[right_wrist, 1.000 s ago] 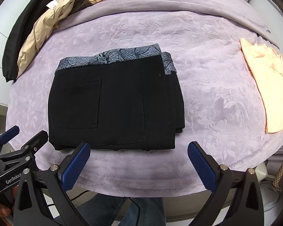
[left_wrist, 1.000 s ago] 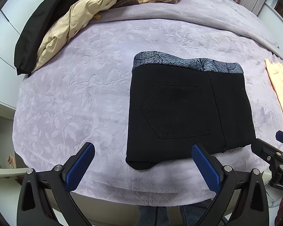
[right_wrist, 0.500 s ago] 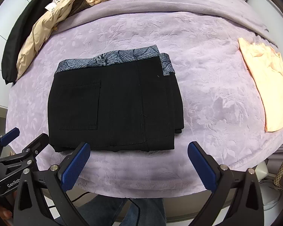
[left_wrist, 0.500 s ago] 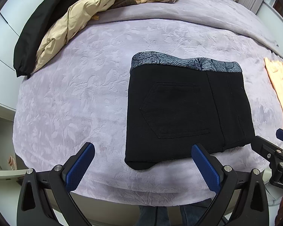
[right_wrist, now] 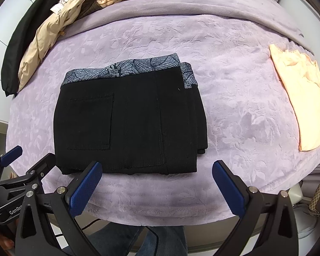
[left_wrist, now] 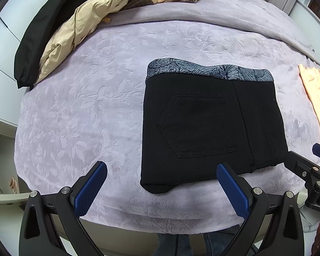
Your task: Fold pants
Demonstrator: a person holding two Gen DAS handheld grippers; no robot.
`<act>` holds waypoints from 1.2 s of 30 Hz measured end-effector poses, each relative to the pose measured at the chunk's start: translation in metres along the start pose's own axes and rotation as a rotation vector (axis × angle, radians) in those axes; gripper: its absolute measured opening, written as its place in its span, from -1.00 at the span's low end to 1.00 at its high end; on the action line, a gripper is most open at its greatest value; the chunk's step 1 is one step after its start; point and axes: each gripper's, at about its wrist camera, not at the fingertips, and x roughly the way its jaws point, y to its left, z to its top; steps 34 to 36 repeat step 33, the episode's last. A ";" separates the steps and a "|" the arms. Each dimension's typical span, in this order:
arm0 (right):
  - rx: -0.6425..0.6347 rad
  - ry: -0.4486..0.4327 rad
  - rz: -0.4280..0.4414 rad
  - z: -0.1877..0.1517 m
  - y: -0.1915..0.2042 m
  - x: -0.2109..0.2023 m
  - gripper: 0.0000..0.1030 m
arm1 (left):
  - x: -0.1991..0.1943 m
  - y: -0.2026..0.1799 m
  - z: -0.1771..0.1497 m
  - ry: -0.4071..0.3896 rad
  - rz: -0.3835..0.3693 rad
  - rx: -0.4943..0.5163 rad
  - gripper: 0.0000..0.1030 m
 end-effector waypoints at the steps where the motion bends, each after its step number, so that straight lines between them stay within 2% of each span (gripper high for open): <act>1: -0.002 0.001 -0.002 0.000 0.000 0.000 1.00 | 0.000 0.000 0.000 -0.001 -0.001 0.002 1.00; 36: -0.025 0.007 -0.022 0.000 0.010 0.006 1.00 | 0.003 0.001 0.004 -0.006 -0.016 0.029 1.00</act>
